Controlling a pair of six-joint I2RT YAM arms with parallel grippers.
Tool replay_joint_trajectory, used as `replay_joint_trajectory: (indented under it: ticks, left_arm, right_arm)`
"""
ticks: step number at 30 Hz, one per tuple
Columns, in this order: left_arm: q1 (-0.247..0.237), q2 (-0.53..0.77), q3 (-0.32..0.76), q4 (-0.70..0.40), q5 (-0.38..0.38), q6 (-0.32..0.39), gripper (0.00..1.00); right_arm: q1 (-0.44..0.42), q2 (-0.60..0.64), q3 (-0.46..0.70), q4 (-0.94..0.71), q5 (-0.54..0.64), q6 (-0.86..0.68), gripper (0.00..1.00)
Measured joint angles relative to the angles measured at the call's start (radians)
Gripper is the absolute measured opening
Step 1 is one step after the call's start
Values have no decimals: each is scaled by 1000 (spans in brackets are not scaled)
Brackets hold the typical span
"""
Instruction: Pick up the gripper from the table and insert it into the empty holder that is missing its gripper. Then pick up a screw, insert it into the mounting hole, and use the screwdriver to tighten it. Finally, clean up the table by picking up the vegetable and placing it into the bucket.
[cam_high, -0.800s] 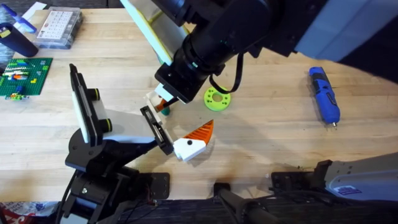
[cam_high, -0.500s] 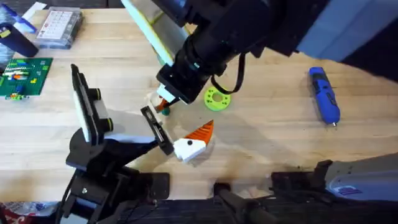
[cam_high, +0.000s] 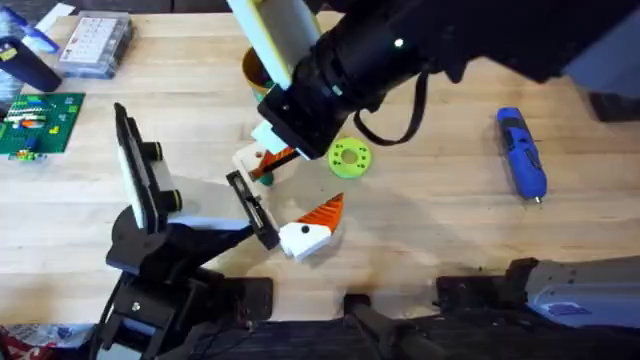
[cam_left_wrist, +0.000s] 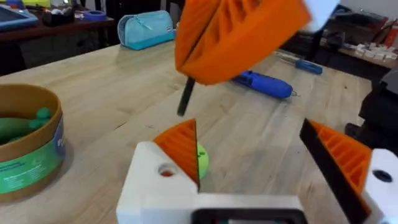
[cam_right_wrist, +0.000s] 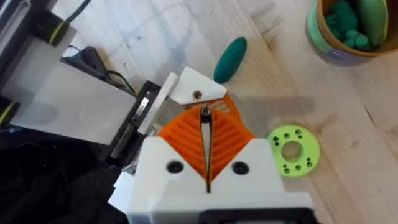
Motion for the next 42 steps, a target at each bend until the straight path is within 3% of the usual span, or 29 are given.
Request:
replay_joint_trajectory:
  ticks: [19, 42]
  left_arm:
    - [0, 0, 0, 0, 0, 0, 992]
    - [0, 0, 0, 0, 0, -6, 992]
  right_arm:
    - [0, 64, 0, 10, -79, 0, 7]
    - [0, 82, 0, 24, -62, -1, 7]
